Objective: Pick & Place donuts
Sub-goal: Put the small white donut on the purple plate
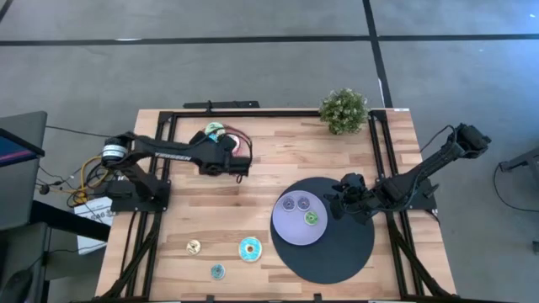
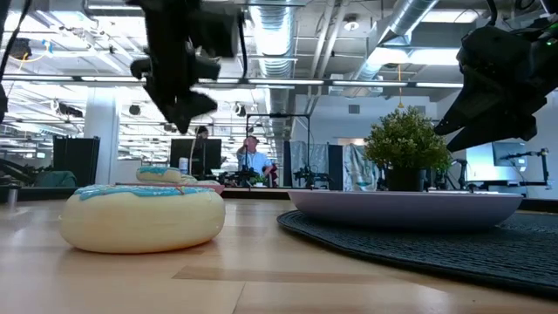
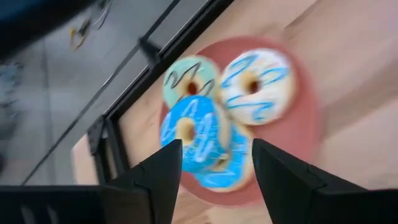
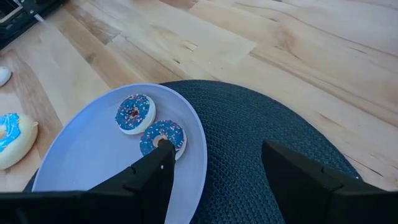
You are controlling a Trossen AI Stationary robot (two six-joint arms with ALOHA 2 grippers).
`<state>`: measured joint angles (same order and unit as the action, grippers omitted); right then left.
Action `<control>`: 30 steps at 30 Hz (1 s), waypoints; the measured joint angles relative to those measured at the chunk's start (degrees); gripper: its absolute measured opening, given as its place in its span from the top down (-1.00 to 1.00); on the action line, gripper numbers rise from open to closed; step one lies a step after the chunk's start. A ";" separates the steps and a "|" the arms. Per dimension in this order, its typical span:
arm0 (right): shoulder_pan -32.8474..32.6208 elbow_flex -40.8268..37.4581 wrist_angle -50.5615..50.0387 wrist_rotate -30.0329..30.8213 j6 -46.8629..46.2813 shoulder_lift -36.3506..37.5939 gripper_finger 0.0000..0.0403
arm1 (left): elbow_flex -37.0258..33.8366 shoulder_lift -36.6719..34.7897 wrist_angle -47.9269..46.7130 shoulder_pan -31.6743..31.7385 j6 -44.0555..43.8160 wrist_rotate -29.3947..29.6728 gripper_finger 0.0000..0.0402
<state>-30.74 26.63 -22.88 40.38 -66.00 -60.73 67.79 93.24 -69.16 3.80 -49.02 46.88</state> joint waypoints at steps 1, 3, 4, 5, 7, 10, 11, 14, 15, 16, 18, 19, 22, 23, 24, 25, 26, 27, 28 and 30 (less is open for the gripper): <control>0.00 0.00 0.02 -0.01 -0.01 0.00 -0.14 | 0.00 -1.14 0.60 -1.70 -0.74 0.32 0.08; 0.00 0.00 0.01 -0.06 0.00 0.00 -0.14 | -0.01 -3.45 2.16 -4.90 -1.56 0.71 0.11; 0.00 0.00 0.00 -0.06 0.00 0.00 -0.14 | -0.02 -4.63 2.85 -6.45 -1.98 0.90 0.13; 0.00 0.00 0.01 -0.09 0.02 0.00 -0.14 | -0.02 -5.69 3.55 -8.05 -2.38 1.52 0.14; 0.00 0.00 0.01 -0.11 0.07 0.00 -0.14 | -0.02 -7.75 4.44 -11.19 -2.88 2.98 0.17; 0.00 0.00 0.01 -0.11 0.05 0.00 -0.14 | -0.02 -10.18 5.88 -15.74 -3.20 4.72 0.21; 0.00 0.00 0.06 -0.11 0.06 0.00 -0.14 | -0.11 -10.76 6.51 -17.40 -3.20 5.07 0.22; 0.00 0.00 0.22 -0.11 0.07 0.00 -0.14 | -1.91 -12.51 9.71 -21.65 -2.68 6.35 0.26; 0.00 0.00 0.29 -0.11 0.07 0.00 -0.14 | -3.02 -13.13 11.66 -22.78 -2.65 6.36 0.28; 0.00 0.00 0.27 -0.11 0.07 0.00 -0.14 | -4.30 -13.74 13.60 -23.79 -2.44 6.33 0.30; 0.00 0.00 0.29 -0.11 0.07 0.00 -0.14 | -7.06 -14.73 17.60 -25.46 -1.17 5.52 0.33; 0.00 0.00 0.31 -0.11 0.07 0.00 -0.14 | -8.54 -15.23 19.79 -26.15 -0.53 4.47 0.35; 0.00 0.00 0.33 -0.11 0.07 -0.02 -0.14 | -12.59 -16.70 26.92 -27.78 2.11 1.12 0.43; 0.00 0.00 0.31 -0.11 0.07 0.00 -0.14 | -13.85 -17.17 29.64 -28.31 3.58 0.00 0.46; 0.00 0.00 0.33 -0.11 0.07 0.00 -0.14 | -15.08 -17.60 32.55 -28.82 5.14 -0.72 0.48; 0.00 0.00 0.29 -0.11 0.07 0.00 -0.14 | -16.32 -17.95 35.99 -29.24 6.91 -1.35 0.51; 0.00 0.00 0.27 -0.11 0.09 -0.01 -0.14 | -17.51 -18.29 39.43 -29.66 9.07 -2.11 0.54; 0.00 0.00 0.28 -0.11 0.09 0.00 -0.14 | -18.59 -18.54 42.74 -30.04 11.76 -3.21 0.57; 0.00 0.00 0.25 -0.11 0.09 0.00 -0.14 | -19.57 -18.72 46.28 -30.45 15.11 -4.74 0.60; 0.00 0.00 0.25 -0.11 0.11 0.00 -0.14 | -21.37 -18.72 53.34 -31.11 22.82 -9.25 0.66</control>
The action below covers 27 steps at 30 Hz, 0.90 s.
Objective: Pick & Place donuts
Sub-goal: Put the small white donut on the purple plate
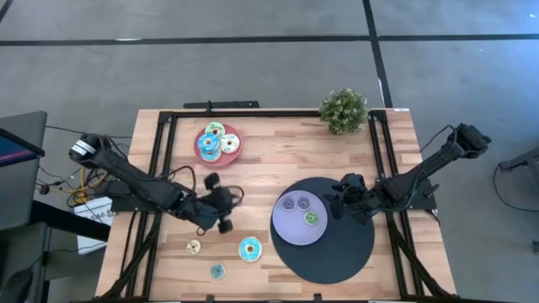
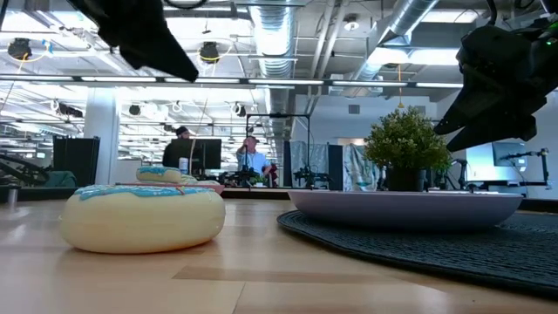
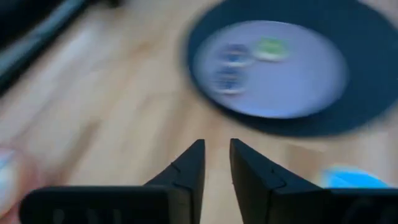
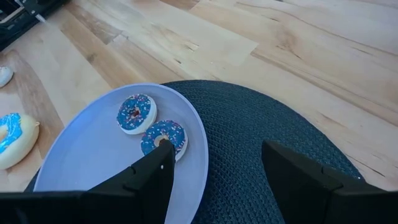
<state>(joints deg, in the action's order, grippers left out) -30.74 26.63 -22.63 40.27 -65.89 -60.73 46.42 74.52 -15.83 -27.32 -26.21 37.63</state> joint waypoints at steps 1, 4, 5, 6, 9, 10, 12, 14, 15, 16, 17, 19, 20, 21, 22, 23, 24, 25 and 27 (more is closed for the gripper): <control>0.02 0.00 0.00 0.00 0.00 0.00 -0.14 | -0.77 0.00 2.96 -0.31 3.71 -3.12 0.69; 0.02 0.00 -0.02 0.02 0.16 0.00 -0.14 | -2.84 0.00 9.96 -0.59 12.26 -13.34 0.79; 0.02 0.00 -0.02 0.02 0.44 0.00 -0.14 | -3.33 0.00 11.06 -0.60 13.95 -15.92 0.82; 0.02 0.00 0.01 0.02 0.89 0.00 -0.14 | -3.67 0.00 11.33 -0.58 15.01 -17.35 0.85; 0.02 0.00 0.33 0.03 2.68 0.00 -0.14 | -3.72 0.03 11.10 -0.54 15.86 -17.65 0.93; 0.02 0.00 0.46 0.02 3.21 0.00 -0.14 | -3.72 0.03 11.23 -0.54 15.82 -17.54 0.95; 0.02 0.00 0.48 0.04 3.37 -0.01 -0.14 | -3.72 0.05 11.85 -0.46 15.71 -17.40 0.98; 0.02 0.00 0.52 0.04 3.39 0.00 -0.14 | -3.72 0.05 12.45 -0.43 15.14 -17.44 0.99; 0.02 0.00 0.57 0.04 3.39 0.00 -0.14 | -3.72 0.05 12.09 -0.43 14.88 -17.64 1.00; 0.10 0.00 0.62 0.10 3.39 0.00 -0.14 | -3.70 0.05 11.46 -0.43 14.77 -17.99 1.00; 0.21 0.00 0.65 0.17 3.39 0.00 -0.14 | -3.72 0.05 10.88 -0.43 14.74 -18.34 1.00; 0.62 0.00 0.88 0.17 3.39 0.00 -0.14 | -3.72 0.05 10.65 -0.43 14.84 -19.56 1.00; 0.92 0.00 0.88 0.17 3.39 0.00 -0.14 | -3.72 0.05 10.76 -0.43 15.25 -20.28 1.00; 1.13 0.00 0.87 0.17 3.39 0.00 -0.14 | -3.72 0.05 11.09 -0.46 15.65 -21.05 1.00; 1.41 0.00 0.87 0.17 3.39 0.00 -0.14 | -3.72 0.05 11.73 -0.62 15.96 -21.79 1.00; 1.73 0.00 0.87 0.17 3.39 0.00 -0.14 | -3.72 0.05 12.57 -0.85 16.47 -22.49 1.00; 2.01 0.00 0.87 0.17 3.39 -0.01 -0.14 | -3.71 0.05 13.41 -1.11 17.15 -23.02 1.00; 2.35 0.00 0.87 0.17 3.39 0.00 -0.14 | -3.73 0.05 14.01 -1.31 18.04 -23.55 1.00; 3.10 0.00 0.87 0.17 3.40 0.00 -0.14 | -4.65 0.05 16.44 -1.67 19.69 -24.21 1.00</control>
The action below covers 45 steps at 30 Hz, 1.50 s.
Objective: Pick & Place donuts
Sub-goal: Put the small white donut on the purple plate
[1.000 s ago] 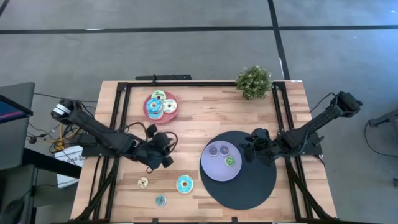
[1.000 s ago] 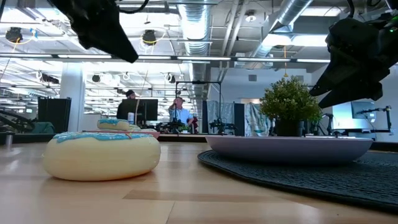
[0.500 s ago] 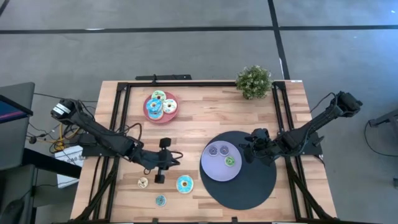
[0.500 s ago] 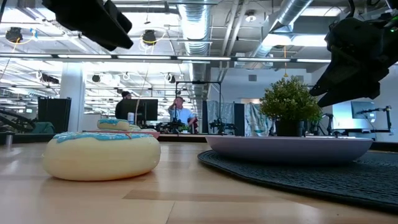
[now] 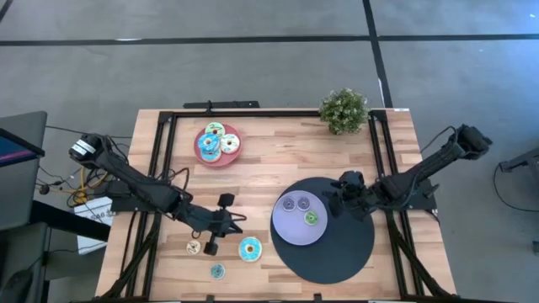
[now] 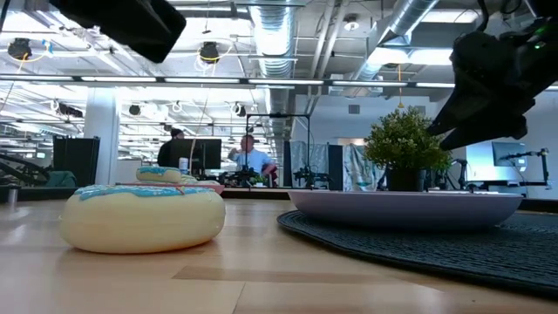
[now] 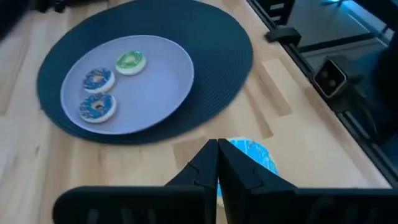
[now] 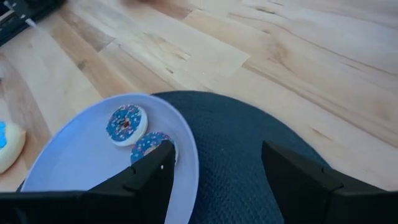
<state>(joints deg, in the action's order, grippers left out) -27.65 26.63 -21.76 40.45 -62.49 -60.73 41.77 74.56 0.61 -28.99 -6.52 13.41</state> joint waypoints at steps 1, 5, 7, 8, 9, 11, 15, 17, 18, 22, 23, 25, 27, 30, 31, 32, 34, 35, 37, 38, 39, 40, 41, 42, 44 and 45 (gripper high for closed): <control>0.37 0.00 0.00 0.00 -0.01 0.00 -0.14 | -0.94 0.00 1.46 -0.01 0.63 -0.42 1.00; 1.67 0.00 0.08 -0.02 -0.01 0.00 -0.14 | -6.18 0.00 8.71 0.14 -0.06 -2.22 1.00; 2.03 0.00 0.41 -0.03 -0.01 -0.01 -0.14 | -8.78 0.00 10.96 0.54 -1.97 -2.37 1.00; 2.21 0.00 0.61 -0.04 -0.01 0.00 -0.14 | -9.80 0.00 11.18 0.78 -3.24 -2.45 1.00; 2.33 0.00 0.95 -0.04 -0.01 -0.01 -0.14 | -10.76 0.02 11.88 0.98 -4.31 -2.48 1.00; 2.41 0.00 1.55 -0.04 0.00 0.00 -0.14 | -12.52 -0.66 13.57 1.15 -5.45 -2.58 1.00; 2.41 0.00 1.69 -0.07 -0.02 -0.01 -0.14 | -15.14 -3.88 13.72 1.04 -6.52 -2.67 1.00; 2.41 0.00 1.78 -0.07 -0.02 -0.01 -0.14 | -16.43 -6.62 13.82 1.12 -6.47 -2.21 1.00; 2.41 0.00 2.11 -0.09 -0.03 -0.01 -0.14 | -17.17 -8.63 12.77 1.26 -6.44 -1.57 1.00; 2.41 0.00 3.42 -0.11 -0.01 -0.02 -0.14 | -20.15 -16.91 8.51 2.13 -7.95 1.73 1.00; 2.41 0.00 3.64 -0.11 -0.01 -0.02 -0.14 | -20.77 -18.78 7.36 2.36 -9.03 2.90 1.00; 2.41 0.00 3.72 -0.13 -0.01 0.00 -0.14 | -21.28 -21.69 4.79 2.81 -12.29 5.38 1.00; 2.41 0.00 3.88 -0.12 -0.01 -0.02 -0.14 | -21.30 -23.22 3.98 3.25 -15.85 6.03 1.00; 2.47 0.00 3.91 -0.02 -0.01 -0.04 -0.14 | -21.26 -24.16 3.99 3.54 -17.19 3.04 0.94; 2.48 0.00 3.95 -0.02 0.01 -0.25 -0.14 | -21.19 -24.01 4.01 3.53 -17.29 1.96 0.91; 2.48 0.00 3.98 -0.02 0.01 -0.45 -0.14 | -21.15 -23.89 3.96 3.51 -17.62 1.54 0.86; 2.67 0.00 3.91 -0.01 0.04 -0.48 -0.14 | -21.15 -23.87 3.95 3.51 -18.19 1.29 0.76; 2.67 0.00 3.93 0.00 0.04 -0.55 -0.14 | -21.13 -23.89 3.97 3.51 -18.26 1.31 0.69; 2.78 0.00 3.96 0.00 0.05 -0.90 -0.14 | -21.13 -23.89 3.95 3.51 -18.26 1.34 0.56; 2.78 0.00 3.92 0.00 0.11 -0.91 -0.14 | -21.13 -23.89 3.95 3.51 -18.24 1.33 0.48; 2.78 0.00 3.98 0.00 0.12 -0.87 -0.14 | -21.11 -23.88 3.86 3.47 -18.25 1.33 0.40; 2.82 0.00 3.95 0.02 0.12 -0.87 -0.14 | -21.10 -23.73 3.80 3.37 -18.22 1.45 0.33; 2.97 0.00 3.91 0.00 0.12 -0.91 -0.14 | -21.08 -23.25 3.87 3.34 -18.14 2.01 0.25; 3.07 0.00 4.06 0.02 0.12 -1.14 -0.14 | -21.06 -22.55 3.99 3.34 -17.77 2.64 0.18; 3.07 0.00 3.84 0.02 0.12 -1.29 -0.14 | -20.68 -21.19 3.62 3.34 -16.79 3.39 0.06; 3.07 0.00 3.95 0.02 0.12 -1.31 -0.14 | -19.94 -20.14 3.51 3.34 -16.44 3.43 0.02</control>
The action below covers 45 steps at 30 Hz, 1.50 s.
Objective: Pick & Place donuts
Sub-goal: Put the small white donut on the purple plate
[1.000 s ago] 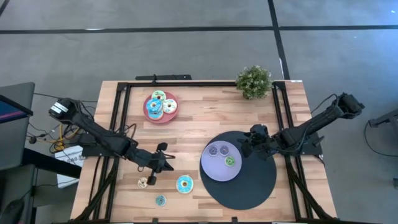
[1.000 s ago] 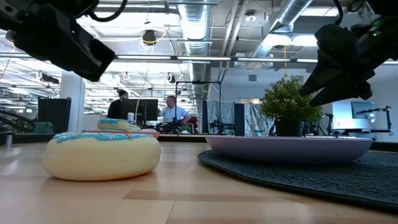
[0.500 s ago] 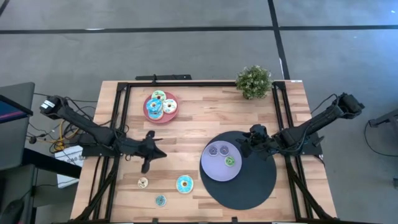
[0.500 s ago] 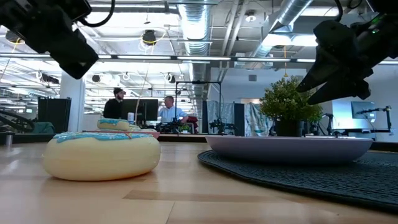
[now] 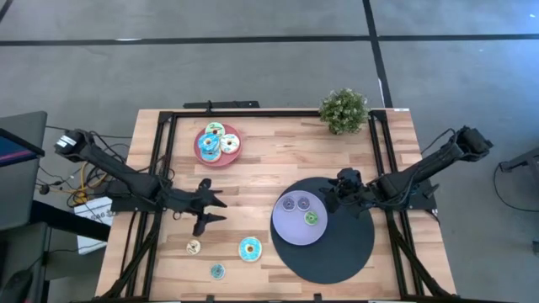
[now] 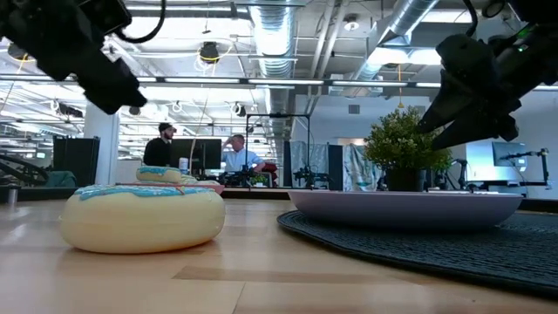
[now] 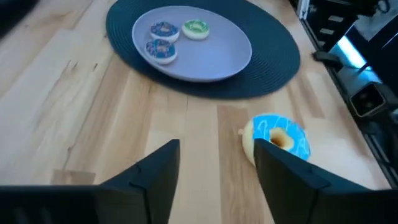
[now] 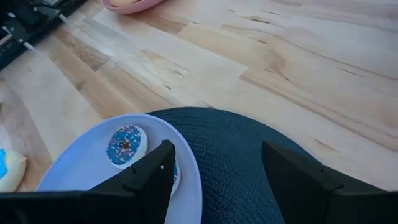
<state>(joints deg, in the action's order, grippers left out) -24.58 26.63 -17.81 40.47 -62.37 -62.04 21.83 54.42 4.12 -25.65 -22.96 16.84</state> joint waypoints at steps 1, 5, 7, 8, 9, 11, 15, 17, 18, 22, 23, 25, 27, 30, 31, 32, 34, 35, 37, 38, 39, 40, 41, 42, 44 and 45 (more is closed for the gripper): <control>0.00 0.00 0.13 0.00 0.00 -0.25 -0.14 | 1.02 1.27 -0.38 0.00 0.47 0.05 -0.01; 0.00 0.00 0.18 0.00 -0.04 -1.44 -0.14 | 7.64 7.05 -6.97 -0.07 2.37 1.29 -0.06; 0.00 0.00 0.28 -0.02 -0.09 -2.36 -0.14 | 12.44 10.24 -12.61 -0.15 2.60 1.63 -0.06; -0.02 0.00 0.34 -0.02 -0.09 -2.84 -0.14 | 14.89 11.99 -15.88 -0.28 2.75 1.63 -0.06; -0.02 0.00 0.49 -0.04 -0.11 -3.32 -0.14 | 17.41 13.77 -19.67 -0.49 2.71 1.64 -0.06; -0.02 0.00 0.34 -0.11 -0.11 -4.34 -0.14 | 22.05 17.16 -26.69 -1.13 1.33 1.36 -0.06; -0.02 0.00 0.42 -1.79 -0.09 -5.95 -0.14 | 28.73 23.39 -37.02 -2.19 -4.76 -3.89 -0.06; -0.02 0.00 0.51 -3.00 -0.09 -5.92 -0.14 | 31.27 26.16 -42.61 -2.50 -10.01 -7.77 -0.06; -0.02 0.00 0.50 -3.29 -0.10 -5.92 -0.14 | 32.23 27.31 -45.61 -2.73 -12.81 -9.01 -0.06; -0.02 0.01 0.73 -3.21 -0.11 -5.27 -0.14 | 32.93 30.88 -53.02 -5.08 -22.15 -11.52 -0.06; -0.02 0.02 0.72 -3.22 -0.11 -5.31 -0.14 | 32.93 31.35 -53.64 -5.99 -24.00 -11.58 -0.06; -0.02 0.02 0.83 -3.23 -0.12 -5.33 -0.14 | 32.93 31.97 -54.31 -8.00 -27.55 -11.59 -0.06; -0.04 0.02 0.93 -3.28 -0.13 -5.33 -0.14 | 32.93 31.99 -54.36 -10.35 -31.37 -10.86 -0.06; -0.06 0.02 1.61 -3.76 -0.15 -5.33 -0.14 | 32.93 31.99 -53.68 -14.26 -38.24 -9.41 -0.06; -0.07 0.02 1.98 -4.15 -0.11 -5.33 -0.14 | 32.93 31.99 -53.78 -15.58 -40.65 -9.24 -0.06; -0.07 0.02 2.42 -4.50 -0.10 -5.33 -0.14 | 32.93 31.99 -53.96 -17.02 -43.15 -9.18 -0.06; -0.07 0.02 2.81 -4.62 -0.09 -5.33 -0.14 | 32.93 31.99 -53.92 -19.62 -47.90 -8.99 -0.06; -0.07 0.02 3.06 -4.61 -0.09 -5.33 -0.14 | 32.93 31.99 -53.92 -20.82 -50.25 -8.63 -0.06; -0.07 0.02 3.39 -4.61 -0.07 -5.33 -0.14 | 32.93 31.99 -54.56 -22.72 -54.33 -7.82 -0.07; -0.07 0.02 3.40 -4.63 -0.09 -5.33 -0.14 | 32.93 31.99 -54.89 -23.55 -56.11 -7.10 -0.08; -0.07 0.02 3.40 -4.63 -0.09 -5.33 -0.14 | 32.93 31.99 -54.97 -24.25 -57.28 -6.30 -0.09; -0.07 0.02 3.40 -4.63 -0.09 -5.33 -0.14 | 32.93 31.99 -54.91 -24.83 -58.11 -5.18 -0.11; -0.07 0.02 3.40 -4.63 -0.09 -5.33 -0.14 | 32.93 31.99 -54.79 -25.22 -58.88 -4.12 -0.14; -0.07 0.02 3.40 -4.63 -0.09 -5.33 -0.14 | 32.93 31.99 -54.77 -25.54 -59.49 -3.33 -0.17; -0.07 0.02 3.40 -4.64 -0.09 -5.33 -0.14 | 32.93 31.99 -54.79 -25.90 -60.14 -2.72 -0.25; -0.07 0.02 3.42 -4.64 -0.09 -5.33 -0.14 | 32.93 31.99 -54.79 -26.06 -60.20 -2.62 -0.30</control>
<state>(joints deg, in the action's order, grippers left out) -24.64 26.65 -14.39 35.82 -62.46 -67.37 54.76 86.41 -50.68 -51.71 -83.16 14.22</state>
